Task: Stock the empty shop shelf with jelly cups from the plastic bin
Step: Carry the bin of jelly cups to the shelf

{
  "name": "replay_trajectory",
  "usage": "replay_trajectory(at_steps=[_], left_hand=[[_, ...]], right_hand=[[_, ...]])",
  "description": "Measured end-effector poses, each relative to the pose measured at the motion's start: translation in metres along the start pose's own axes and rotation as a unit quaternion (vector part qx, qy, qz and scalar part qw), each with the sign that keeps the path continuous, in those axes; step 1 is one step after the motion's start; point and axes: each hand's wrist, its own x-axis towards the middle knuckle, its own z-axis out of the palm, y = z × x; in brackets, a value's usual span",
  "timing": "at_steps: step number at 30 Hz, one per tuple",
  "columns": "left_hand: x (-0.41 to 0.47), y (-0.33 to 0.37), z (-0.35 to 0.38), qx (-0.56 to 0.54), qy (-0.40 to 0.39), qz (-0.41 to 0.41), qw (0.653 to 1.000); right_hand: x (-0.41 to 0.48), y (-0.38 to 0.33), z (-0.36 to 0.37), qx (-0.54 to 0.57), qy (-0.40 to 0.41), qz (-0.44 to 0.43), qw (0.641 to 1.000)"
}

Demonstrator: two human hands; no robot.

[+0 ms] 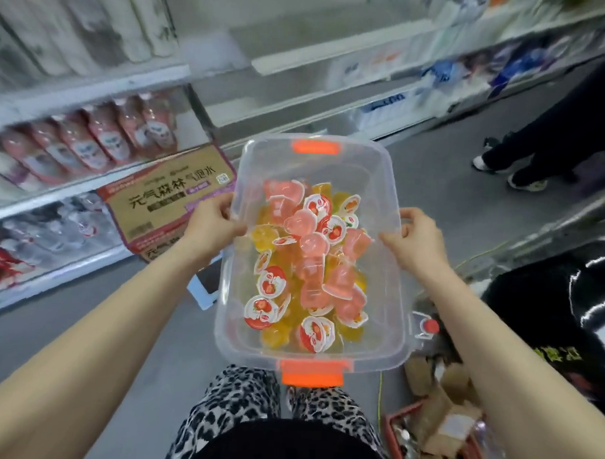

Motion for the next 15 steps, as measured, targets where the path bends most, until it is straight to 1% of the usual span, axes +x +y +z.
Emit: replay_trajectory(at_steps=[4,7,12,15], left_hand=[[0.032,0.003,-0.002,-0.057,0.091,-0.063,0.992],[0.055,0.001,-0.012,-0.102,0.145,-0.084,0.981],[0.091,-0.007,-0.04,-0.135,0.232,-0.131,0.954],[0.095,-0.013,-0.055,-0.148,0.28,-0.154,0.936]], right_hand=[[0.088,-0.043,0.01,-0.028,-0.06,-0.085,0.994],[0.144,-0.084,0.028,-0.044,-0.109,-0.147,0.982],[0.213,-0.141,0.082,-0.07,-0.174,-0.221,0.957],[0.238,-0.169,0.121,-0.081,-0.216,-0.262,0.937]])
